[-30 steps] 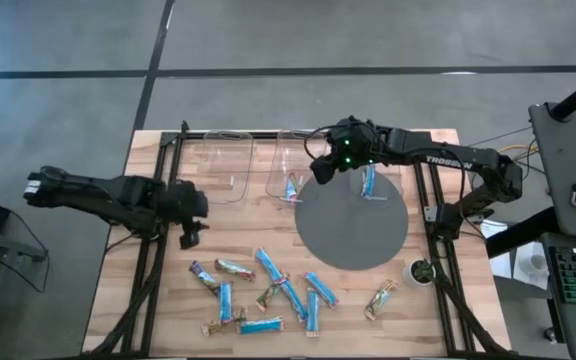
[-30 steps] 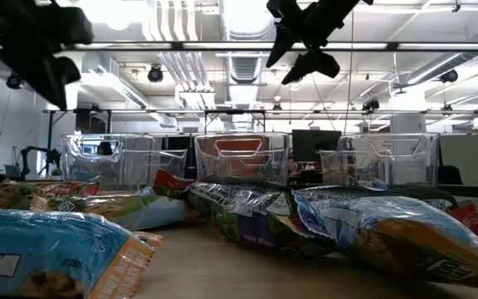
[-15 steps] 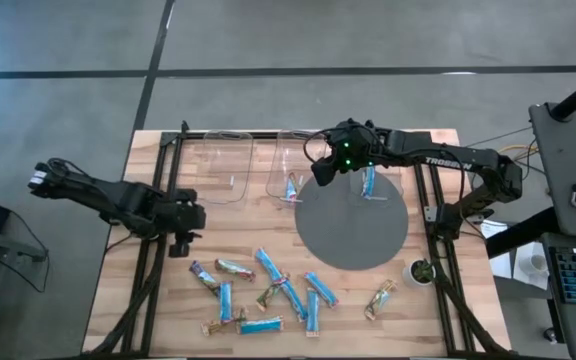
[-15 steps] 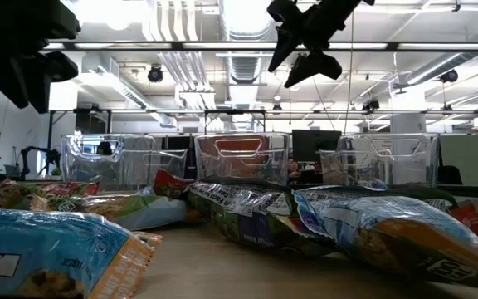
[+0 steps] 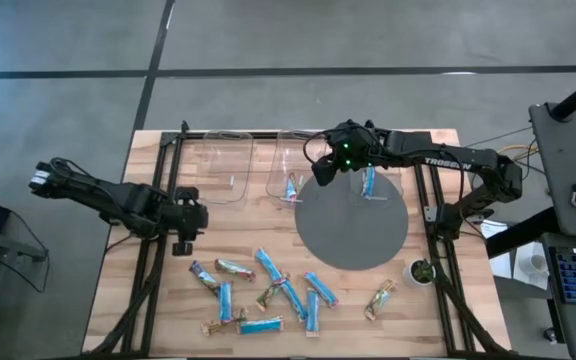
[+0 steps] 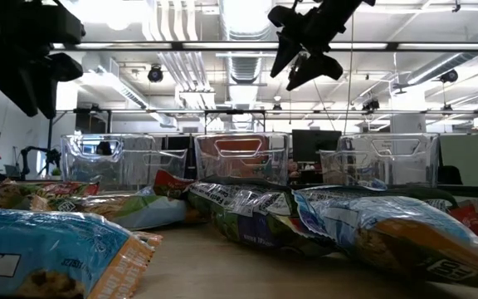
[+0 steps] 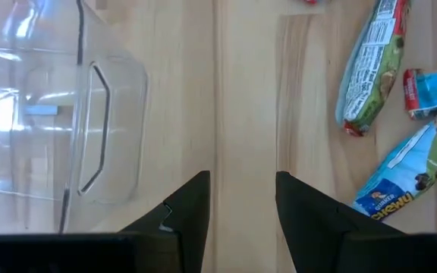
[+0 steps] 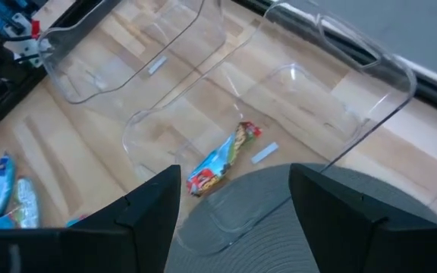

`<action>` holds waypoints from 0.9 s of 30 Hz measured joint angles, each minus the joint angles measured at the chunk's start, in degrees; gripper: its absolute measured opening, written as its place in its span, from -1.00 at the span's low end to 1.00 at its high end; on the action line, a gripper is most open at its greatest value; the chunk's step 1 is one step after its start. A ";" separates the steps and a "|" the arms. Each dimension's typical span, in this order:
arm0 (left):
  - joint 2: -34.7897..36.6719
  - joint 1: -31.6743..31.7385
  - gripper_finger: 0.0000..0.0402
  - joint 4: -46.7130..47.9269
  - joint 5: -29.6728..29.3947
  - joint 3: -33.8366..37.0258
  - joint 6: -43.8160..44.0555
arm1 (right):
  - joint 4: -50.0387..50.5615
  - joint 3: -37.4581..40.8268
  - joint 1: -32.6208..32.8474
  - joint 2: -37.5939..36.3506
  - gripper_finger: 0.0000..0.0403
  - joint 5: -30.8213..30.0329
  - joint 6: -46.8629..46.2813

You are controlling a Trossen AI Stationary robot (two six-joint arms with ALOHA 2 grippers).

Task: Pick and place Granola Bars by type
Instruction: Put the yellow granola bar into the left transparent bin

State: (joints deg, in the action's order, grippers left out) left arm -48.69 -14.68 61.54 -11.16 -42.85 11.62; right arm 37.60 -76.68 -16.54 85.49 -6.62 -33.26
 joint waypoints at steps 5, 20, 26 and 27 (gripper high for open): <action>-0.99 0.00 -0.34 0.00 -0.07 0.00 -0.96 | -0.06 0.01 -0.06 0.00 0.17 -1.06 0.26; -3.12 0.00 -0.34 -0.02 -0.07 0.00 -1.19 | -0.16 0.46 0.00 0.00 0.17 -1.04 0.26; -3.08 -0.02 -0.34 -0.02 1.44 0.00 2.92 | -0.19 0.52 0.05 0.00 0.17 -0.92 -1.23; -3.08 -0.06 -0.34 -0.04 1.68 0.00 3.62 | -0.19 0.52 0.05 0.00 0.17 -0.90 -1.74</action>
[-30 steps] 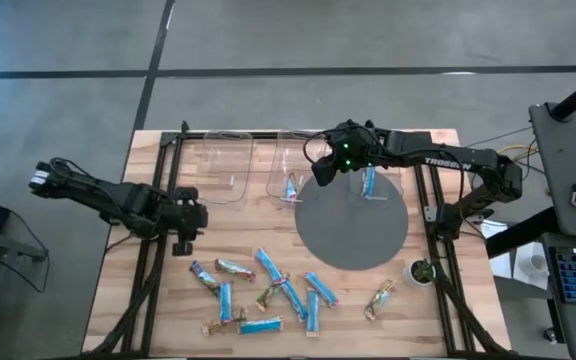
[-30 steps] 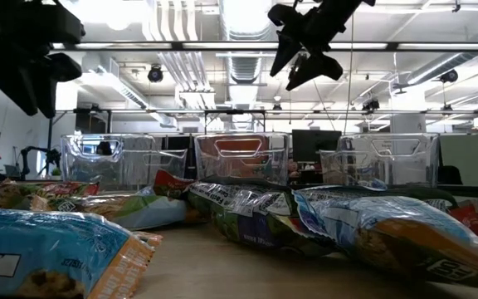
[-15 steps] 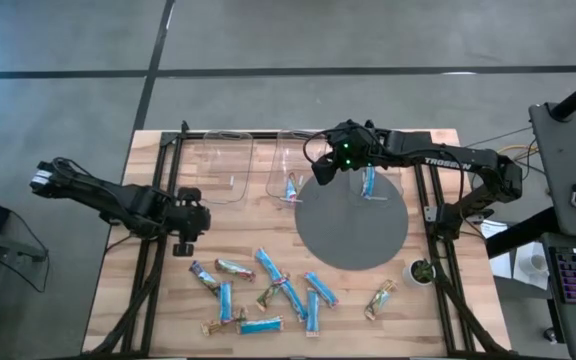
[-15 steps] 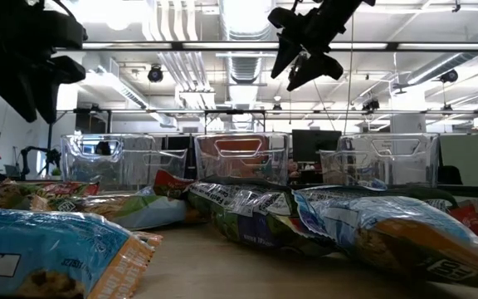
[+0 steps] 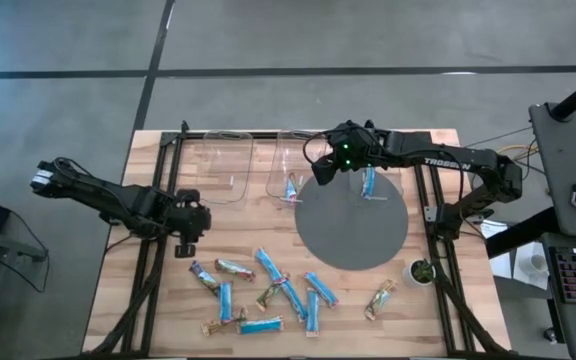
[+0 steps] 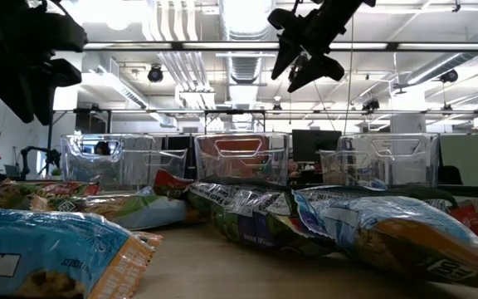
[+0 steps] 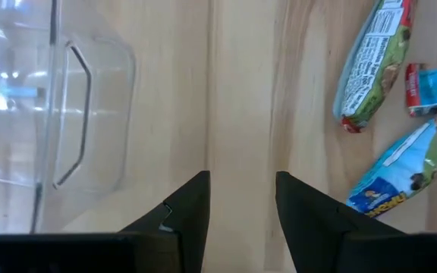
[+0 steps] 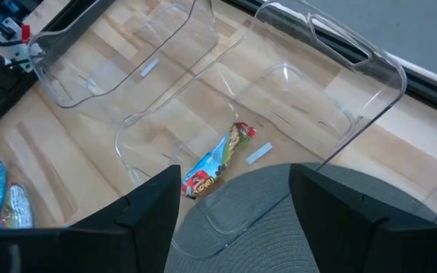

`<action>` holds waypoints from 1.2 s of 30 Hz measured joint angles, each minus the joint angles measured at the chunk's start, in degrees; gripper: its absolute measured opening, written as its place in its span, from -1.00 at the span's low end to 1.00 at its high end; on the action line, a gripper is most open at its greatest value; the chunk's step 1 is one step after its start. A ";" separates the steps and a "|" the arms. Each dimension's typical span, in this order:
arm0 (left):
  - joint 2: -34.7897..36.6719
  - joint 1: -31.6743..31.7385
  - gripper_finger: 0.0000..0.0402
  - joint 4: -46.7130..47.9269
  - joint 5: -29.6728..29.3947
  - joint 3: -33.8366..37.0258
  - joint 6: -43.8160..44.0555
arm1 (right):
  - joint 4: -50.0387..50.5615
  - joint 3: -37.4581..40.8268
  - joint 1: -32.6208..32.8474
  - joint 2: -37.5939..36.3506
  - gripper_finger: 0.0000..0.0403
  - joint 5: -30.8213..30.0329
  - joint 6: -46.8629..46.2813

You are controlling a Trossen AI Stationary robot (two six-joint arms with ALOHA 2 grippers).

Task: Pick and place Granola Bars by type
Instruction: Put the yellow granola bar into the left transparent bin

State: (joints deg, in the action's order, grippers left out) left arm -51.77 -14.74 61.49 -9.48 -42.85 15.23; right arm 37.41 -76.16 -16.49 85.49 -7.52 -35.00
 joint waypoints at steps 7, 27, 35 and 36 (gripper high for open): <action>0.24 -0.66 -0.34 0.00 0.60 -0.31 2.65 | -0.10 0.00 1.12 0.00 0.17 0.03 -3.10; 0.63 -5.34 -0.34 -7.46 0.83 -0.70 16.65 | -0.26 0.19 13.37 0.00 0.17 0.01 -12.25; -3.34 -18.31 -0.34 -8.16 -4.04 -3.28 33.66 | 1.82 0.22 16.37 0.00 0.17 -0.07 -8.24; -4.49 -19.95 -0.34 -8.60 -4.12 -3.72 34.61 | 2.36 0.22 16.88 0.00 0.17 -0.06 -8.01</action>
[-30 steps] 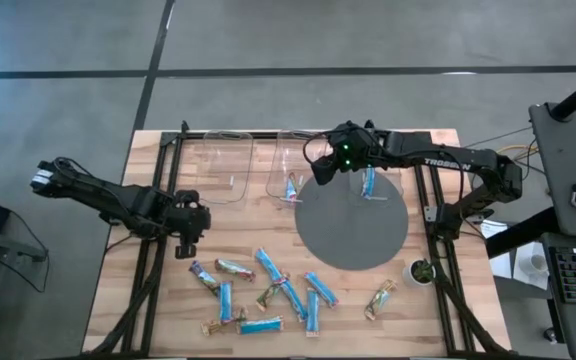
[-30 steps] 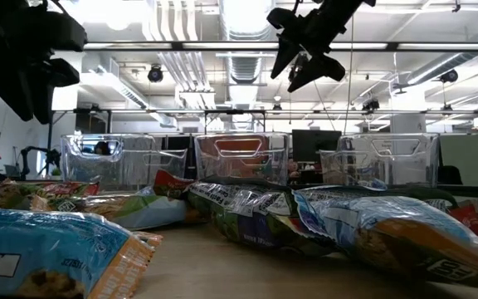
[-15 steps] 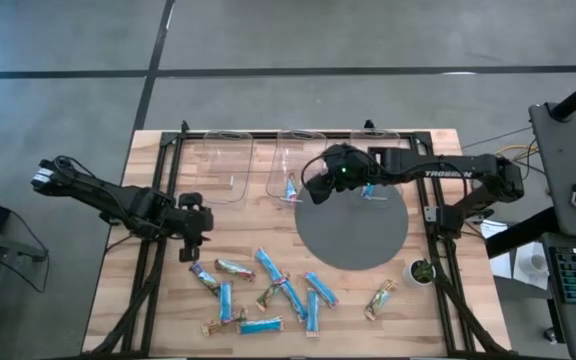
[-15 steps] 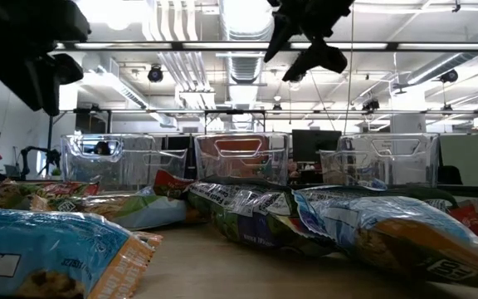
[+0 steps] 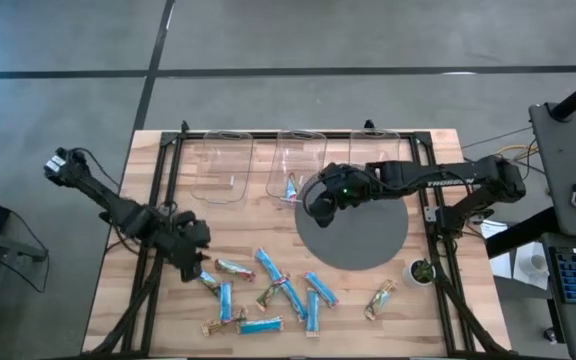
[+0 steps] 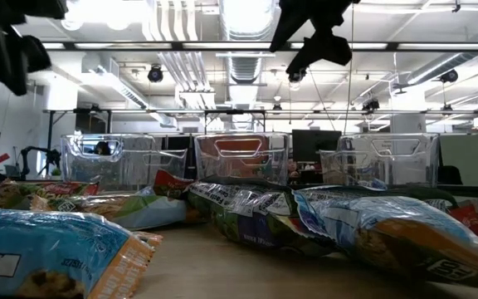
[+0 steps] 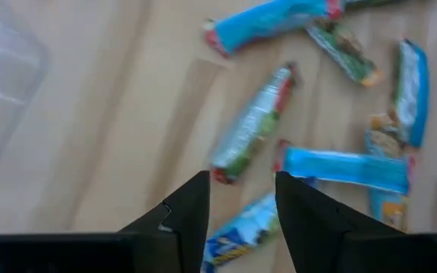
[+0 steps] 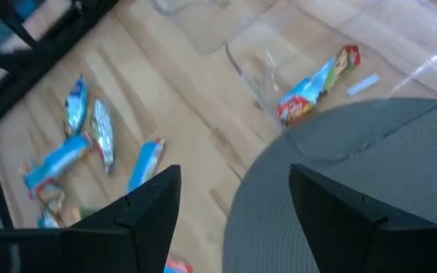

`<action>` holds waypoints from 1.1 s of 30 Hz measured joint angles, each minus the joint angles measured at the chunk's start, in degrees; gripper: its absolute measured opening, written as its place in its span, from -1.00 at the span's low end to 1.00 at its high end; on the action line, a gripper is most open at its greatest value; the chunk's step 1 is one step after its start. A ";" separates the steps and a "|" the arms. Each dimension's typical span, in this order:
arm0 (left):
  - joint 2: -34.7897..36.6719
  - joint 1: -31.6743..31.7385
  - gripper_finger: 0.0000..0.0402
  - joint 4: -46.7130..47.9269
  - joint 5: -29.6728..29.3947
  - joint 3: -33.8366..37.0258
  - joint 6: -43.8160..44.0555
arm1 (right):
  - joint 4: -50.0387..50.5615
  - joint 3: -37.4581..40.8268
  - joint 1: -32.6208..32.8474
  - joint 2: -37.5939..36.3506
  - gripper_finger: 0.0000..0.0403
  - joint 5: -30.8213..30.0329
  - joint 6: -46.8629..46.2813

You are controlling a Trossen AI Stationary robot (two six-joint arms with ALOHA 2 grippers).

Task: Pick and place Granola Bars by type
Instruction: Put the yellow granola bar into the left transparent bin

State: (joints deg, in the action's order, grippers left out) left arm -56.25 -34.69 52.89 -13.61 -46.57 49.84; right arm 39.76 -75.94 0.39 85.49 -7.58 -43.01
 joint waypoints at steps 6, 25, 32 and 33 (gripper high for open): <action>-9.23 -8.45 -0.34 -2.82 0.01 -3.81 5.06 | 0.72 1.06 2.91 0.00 0.17 -0.04 1.73; -35.23 -20.91 -0.34 -13.59 2.12 -16.73 16.32 | 0.73 1.51 5.39 0.00 0.17 -0.21 3.32; -40.90 -21.08 -0.34 -14.31 2.14 -18.80 18.43 | 0.67 1.51 5.39 0.00 0.17 -0.42 4.25; -41.50 -21.08 -0.34 -14.06 2.18 -18.86 19.28 | 0.66 1.51 5.37 0.00 0.17 -0.50 4.25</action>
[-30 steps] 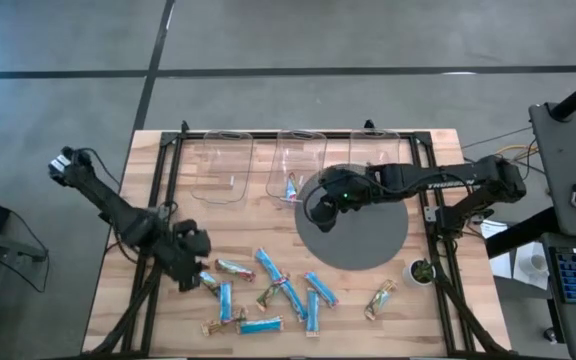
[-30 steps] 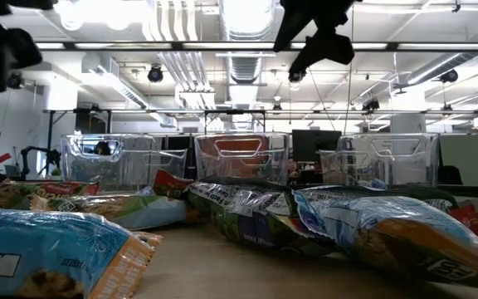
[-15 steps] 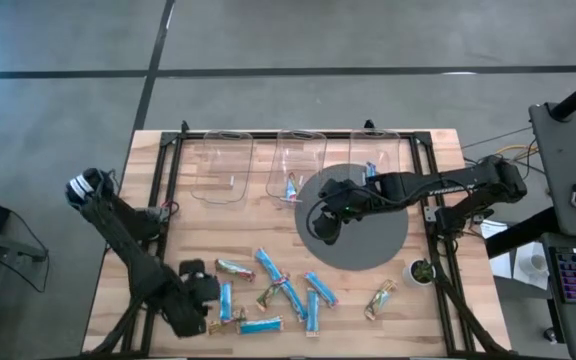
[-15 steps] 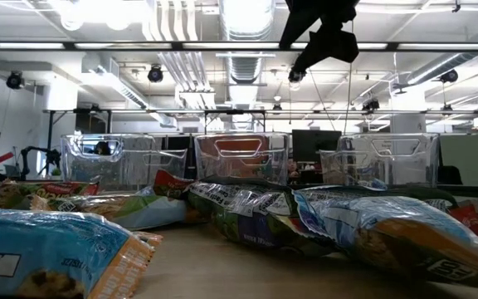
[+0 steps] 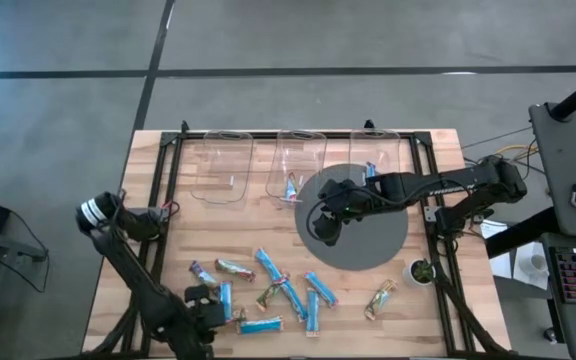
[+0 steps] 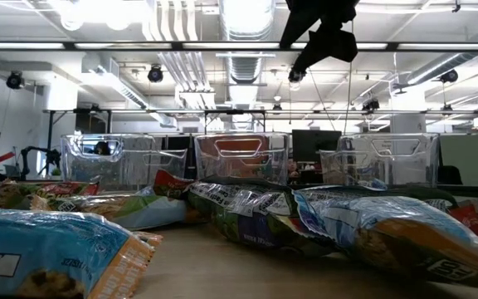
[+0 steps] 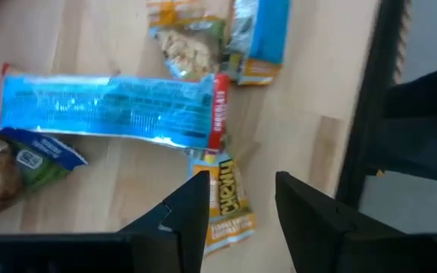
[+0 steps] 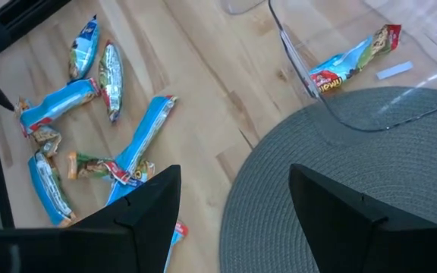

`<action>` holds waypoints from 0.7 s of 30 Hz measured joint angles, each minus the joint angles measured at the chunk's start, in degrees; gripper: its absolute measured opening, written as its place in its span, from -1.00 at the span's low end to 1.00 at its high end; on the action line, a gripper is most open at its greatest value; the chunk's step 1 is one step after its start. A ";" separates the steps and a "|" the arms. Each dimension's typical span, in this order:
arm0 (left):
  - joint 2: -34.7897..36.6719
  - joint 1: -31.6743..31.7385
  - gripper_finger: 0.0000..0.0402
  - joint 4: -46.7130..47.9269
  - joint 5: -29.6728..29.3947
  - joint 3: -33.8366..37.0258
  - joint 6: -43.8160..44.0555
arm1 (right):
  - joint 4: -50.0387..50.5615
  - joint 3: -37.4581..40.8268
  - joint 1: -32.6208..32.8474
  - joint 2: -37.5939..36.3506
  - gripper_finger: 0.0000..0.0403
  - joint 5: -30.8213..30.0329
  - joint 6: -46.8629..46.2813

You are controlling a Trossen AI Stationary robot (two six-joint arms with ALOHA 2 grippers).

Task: Pick and place Granola Bars by type
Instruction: Put the yellow granola bar into the left transparent bin

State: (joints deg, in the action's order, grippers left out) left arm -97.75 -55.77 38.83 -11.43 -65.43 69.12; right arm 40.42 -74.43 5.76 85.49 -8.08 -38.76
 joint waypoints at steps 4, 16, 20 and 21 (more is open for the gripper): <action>-1.33 0.00 -0.34 1.40 0.72 0.04 4.34 | -0.02 0.00 0.00 0.00 0.17 -0.06 0.00; -2.71 0.69 -0.33 2.30 1.32 0.04 15.42 | -0.02 0.00 -0.02 0.00 0.17 -1.32 0.37; -2.71 0.16 -0.27 2.13 1.95 -0.01 15.57 | -0.06 0.00 -0.02 0.00 0.17 -2.82 1.45; -2.71 0.04 -0.24 2.13 2.03 -0.09 15.56 | -0.07 0.00 -0.04 0.00 0.17 -3.04 1.50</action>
State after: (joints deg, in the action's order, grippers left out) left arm -100.47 -55.73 40.97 -9.40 -65.52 84.68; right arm 40.36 -74.43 5.72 85.49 -11.12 -37.26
